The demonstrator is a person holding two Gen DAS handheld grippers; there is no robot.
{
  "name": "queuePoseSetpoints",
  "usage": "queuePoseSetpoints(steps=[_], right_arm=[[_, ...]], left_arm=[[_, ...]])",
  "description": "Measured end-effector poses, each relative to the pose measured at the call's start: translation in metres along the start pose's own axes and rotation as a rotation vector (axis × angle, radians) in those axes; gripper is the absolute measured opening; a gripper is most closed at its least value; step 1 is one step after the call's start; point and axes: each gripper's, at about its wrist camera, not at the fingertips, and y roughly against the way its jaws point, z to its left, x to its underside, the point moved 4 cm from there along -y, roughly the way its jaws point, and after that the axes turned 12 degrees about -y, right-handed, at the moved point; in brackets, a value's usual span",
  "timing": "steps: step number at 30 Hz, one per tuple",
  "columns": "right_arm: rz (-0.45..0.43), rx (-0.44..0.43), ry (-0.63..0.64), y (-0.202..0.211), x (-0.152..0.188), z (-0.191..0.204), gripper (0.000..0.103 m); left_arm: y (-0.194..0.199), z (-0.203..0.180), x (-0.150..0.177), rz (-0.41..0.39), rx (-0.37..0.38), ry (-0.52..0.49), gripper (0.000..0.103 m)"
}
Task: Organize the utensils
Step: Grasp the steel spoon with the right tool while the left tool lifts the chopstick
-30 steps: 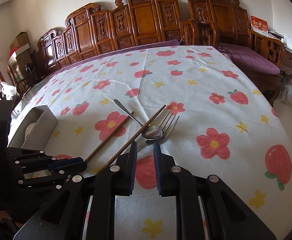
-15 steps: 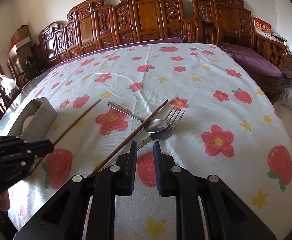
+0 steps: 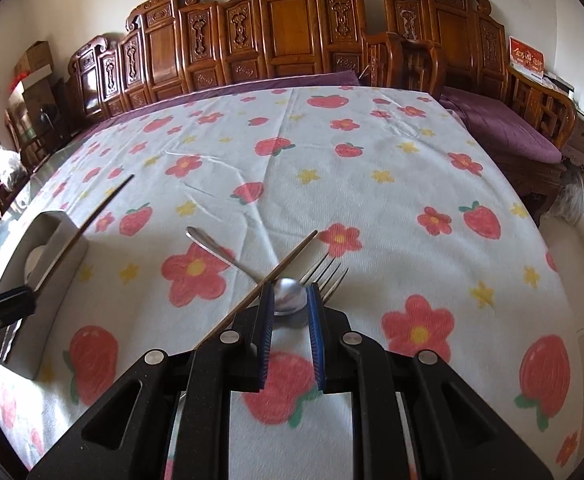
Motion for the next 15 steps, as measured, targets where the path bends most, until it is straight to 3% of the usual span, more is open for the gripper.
queuePoseSetpoints(steps=[6,15], right_arm=[[0.074,0.033,0.04,-0.032,-0.009,-0.003,0.019],[0.113,0.027,0.084,-0.037,0.003,0.009,0.026]], left_arm=[[0.006,-0.004,0.001,-0.012,0.009,-0.012,0.004],[0.008,-0.001,0.0,-0.015,0.008,-0.005,0.004]])
